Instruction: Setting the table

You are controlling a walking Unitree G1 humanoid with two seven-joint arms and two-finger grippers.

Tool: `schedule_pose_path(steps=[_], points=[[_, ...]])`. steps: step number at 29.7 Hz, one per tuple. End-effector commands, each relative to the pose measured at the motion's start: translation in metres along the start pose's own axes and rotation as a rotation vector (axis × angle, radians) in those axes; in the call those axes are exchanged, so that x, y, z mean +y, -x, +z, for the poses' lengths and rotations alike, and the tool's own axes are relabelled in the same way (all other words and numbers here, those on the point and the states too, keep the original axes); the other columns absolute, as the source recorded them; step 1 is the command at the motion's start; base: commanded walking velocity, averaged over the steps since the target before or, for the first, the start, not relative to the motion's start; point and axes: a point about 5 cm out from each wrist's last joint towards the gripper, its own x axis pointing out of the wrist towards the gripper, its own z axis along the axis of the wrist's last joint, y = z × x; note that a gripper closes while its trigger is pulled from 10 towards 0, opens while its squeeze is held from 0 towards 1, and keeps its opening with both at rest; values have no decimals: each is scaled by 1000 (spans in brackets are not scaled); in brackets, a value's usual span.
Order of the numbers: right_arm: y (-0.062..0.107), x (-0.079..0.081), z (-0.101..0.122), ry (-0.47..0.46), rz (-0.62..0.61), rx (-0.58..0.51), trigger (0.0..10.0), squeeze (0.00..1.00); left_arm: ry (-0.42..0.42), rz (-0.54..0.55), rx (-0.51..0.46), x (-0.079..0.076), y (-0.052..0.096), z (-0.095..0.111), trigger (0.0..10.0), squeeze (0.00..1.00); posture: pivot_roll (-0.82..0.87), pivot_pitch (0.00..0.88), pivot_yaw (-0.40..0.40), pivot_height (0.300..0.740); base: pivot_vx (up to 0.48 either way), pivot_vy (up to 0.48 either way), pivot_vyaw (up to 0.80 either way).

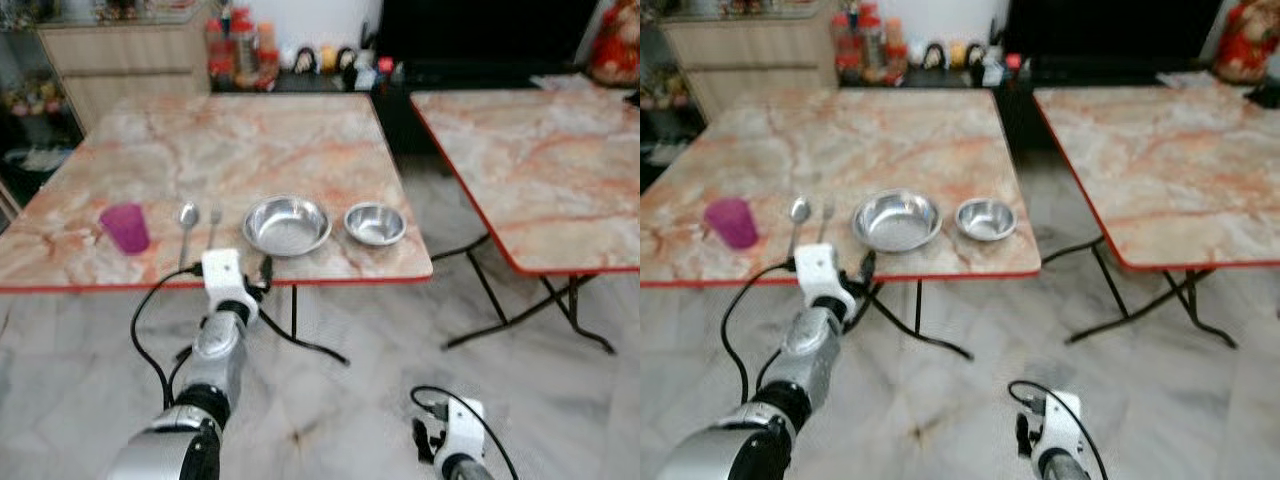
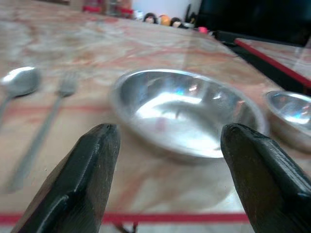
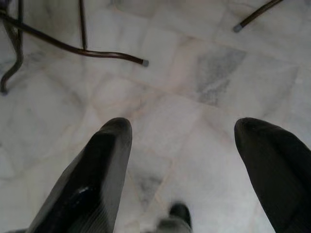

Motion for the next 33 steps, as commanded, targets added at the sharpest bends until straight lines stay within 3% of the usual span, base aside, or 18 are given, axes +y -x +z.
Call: schedule_pose_path(steps=[1, 4, 28, 33], points=[[1, -7, 1, 12, -15, -4, 10000, 0, -1, -21, -3, -6, -1, 1, 10000, 0, -30, 0, -11, 740, 379, 0, 800], [1, -7, 1, -20, -18, -4, 10000, 0, -2, -19, -8, -5, -2, 2, 10000, 0, -29, 0, -12, 740, 375, 0, 267], [2, -2, -7, 5, 14, 36, 10000, 0, 1, -8, -41, -2, -4, 10, 10000, 0, -25, 0, -16, 740, 374, 0, 0], [1, 0, -6, 11, 21, 34, 10000, 0, -14, -54, -53, -8, -7, 15, 10000, 0, -29, 0, -11, 740, 0, 0, 0]])
